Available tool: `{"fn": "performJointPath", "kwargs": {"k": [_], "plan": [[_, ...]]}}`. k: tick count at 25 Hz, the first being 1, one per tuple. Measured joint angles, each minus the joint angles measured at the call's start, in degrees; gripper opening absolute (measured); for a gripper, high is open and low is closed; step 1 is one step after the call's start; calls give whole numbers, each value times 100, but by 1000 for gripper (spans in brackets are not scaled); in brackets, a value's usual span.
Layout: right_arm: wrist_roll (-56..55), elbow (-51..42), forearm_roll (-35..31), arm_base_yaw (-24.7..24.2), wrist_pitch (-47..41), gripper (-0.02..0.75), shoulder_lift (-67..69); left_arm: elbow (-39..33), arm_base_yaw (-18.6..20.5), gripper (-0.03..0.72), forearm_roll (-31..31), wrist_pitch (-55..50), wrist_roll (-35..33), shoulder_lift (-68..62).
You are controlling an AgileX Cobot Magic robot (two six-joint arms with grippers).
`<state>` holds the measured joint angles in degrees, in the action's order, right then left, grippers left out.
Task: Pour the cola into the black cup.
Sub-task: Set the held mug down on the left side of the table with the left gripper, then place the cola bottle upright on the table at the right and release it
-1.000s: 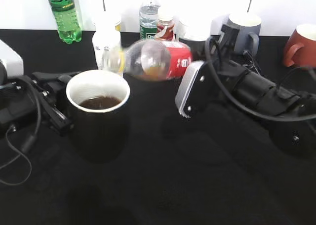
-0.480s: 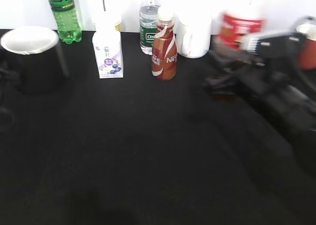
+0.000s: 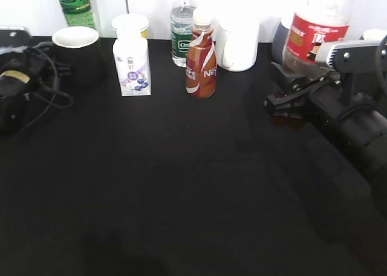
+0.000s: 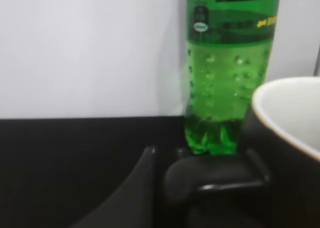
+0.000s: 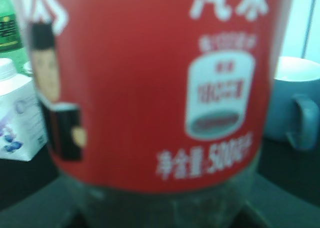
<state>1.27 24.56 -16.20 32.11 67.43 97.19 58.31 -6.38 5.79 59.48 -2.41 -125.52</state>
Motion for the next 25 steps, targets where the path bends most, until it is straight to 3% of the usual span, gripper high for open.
{"fn": "performJointPath", "kwargs": {"k": [3, 8, 12, 16, 20, 25], "plan": [[18, 0, -170, 0, 0, 376, -6, 125, 0, 74, -61, -34, 97, -122], [42, 0, -260, 0, 0, 376, -6, -444, -5, 267, -135, 43, 103, 122], [572, 402, -593, -194, -6, 376, 340, -1712, -5, 279, -112, 173, 103, 909], [247, 1268, 313, -1305, 0, 375, 1312, -2649, -110, 279, -84, 91, 103, 1969], [46, 2462, 645, -1380, 0, 375, 2379, -2878, -543, 280, -115, -719, 103, 2832], [47, 3371, 659, -1410, -29, 377, 3125, -2878, -566, 280, -120, -859, 103, 3339]]}}
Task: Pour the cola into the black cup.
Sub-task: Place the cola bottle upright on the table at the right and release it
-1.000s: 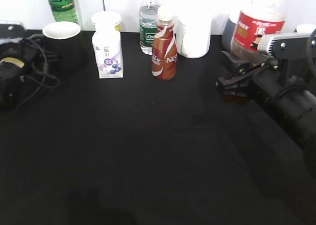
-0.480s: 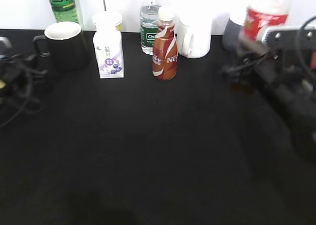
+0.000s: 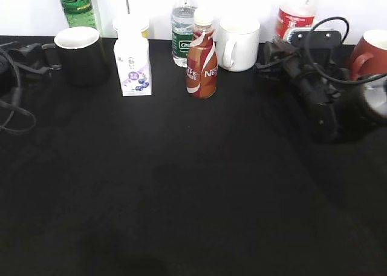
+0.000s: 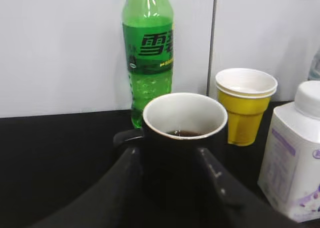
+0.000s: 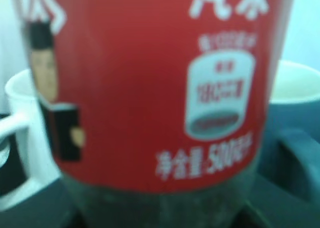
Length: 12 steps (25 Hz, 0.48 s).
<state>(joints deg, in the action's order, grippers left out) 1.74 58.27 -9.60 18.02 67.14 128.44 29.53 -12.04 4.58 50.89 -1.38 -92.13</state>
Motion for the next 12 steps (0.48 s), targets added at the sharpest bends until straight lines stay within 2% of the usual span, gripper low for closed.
{"fn": "performJointPath", "kwargs": {"k": [1, 4, 5, 10, 12], "plan": [[0, 28, 0, 0, 25, 402, 19, 0, 0, 280, -11, -29, 0, 0], [0, -1, 0, 0, -91, 582, 14, 0, 0, 280, -69, -34, 0, 5], [0, -84, -5, 0, -119, 618, -23, 0, 0, 280, -69, -34, 0, 5], [16, -815, -5, 7, -193, 641, -423, 0, -2, 280, -178, -90, 0, 5], [16, -1373, -5, 7, -417, 641, -943, 0, -8, 294, -253, -694, 0, 164]]}}
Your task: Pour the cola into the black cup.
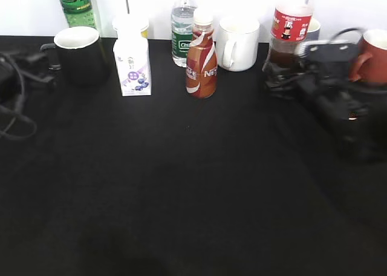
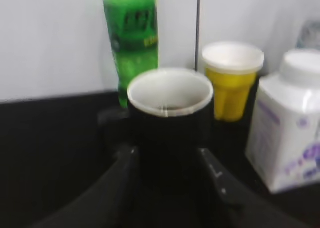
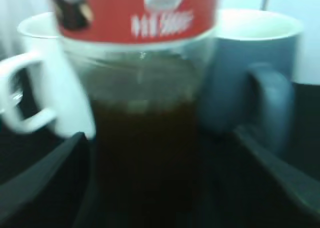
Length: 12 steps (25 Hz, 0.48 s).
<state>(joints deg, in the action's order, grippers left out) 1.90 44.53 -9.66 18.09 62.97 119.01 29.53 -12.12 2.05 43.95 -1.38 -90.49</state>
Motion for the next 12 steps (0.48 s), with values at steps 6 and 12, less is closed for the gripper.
{"fn": "performJointPath", "kwargs": {"k": [6, 12], "plan": [[0, 276, 238, 7, -7354, 613, -2912, 627, -299, 349, 14, -5951, 0, 1549], [-23, 558, 421, 7, -11487, 595, -5037, 968, -304, 353, 239, -9975, 0, 3455]]}}
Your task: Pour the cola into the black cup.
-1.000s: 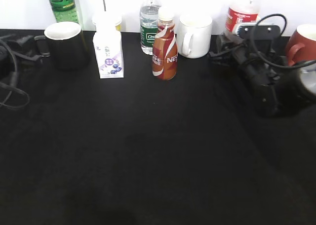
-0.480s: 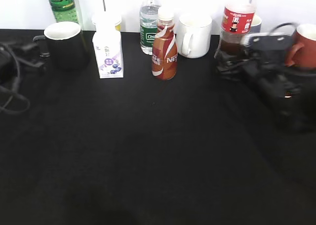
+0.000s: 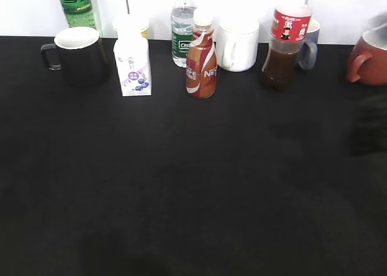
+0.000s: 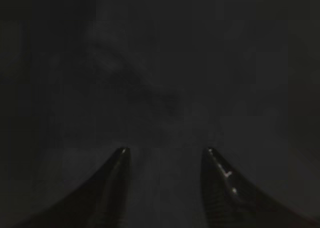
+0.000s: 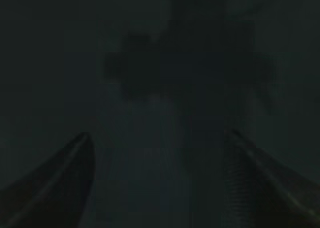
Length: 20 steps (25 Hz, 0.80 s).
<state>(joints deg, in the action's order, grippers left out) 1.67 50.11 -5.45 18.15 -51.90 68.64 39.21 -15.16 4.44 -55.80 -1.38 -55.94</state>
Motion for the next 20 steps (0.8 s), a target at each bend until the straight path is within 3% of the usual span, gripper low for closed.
{"fn": "performJointPath", "kwargs": {"k": [5, 9, 20], "plan": [[-6, -840, 366, 0, -120, 595, -3070, -14, -6, 353, 14, -240, 0, 3059], [-16, -1938, 371, 0, -63, 595, -4936, -783, -24, 354, -11, -451, 0, 4138], [-66, -2109, 438, 0, -739, 594, -5275, -929, -24, 353, -309, -490, 0, 4182]]}}
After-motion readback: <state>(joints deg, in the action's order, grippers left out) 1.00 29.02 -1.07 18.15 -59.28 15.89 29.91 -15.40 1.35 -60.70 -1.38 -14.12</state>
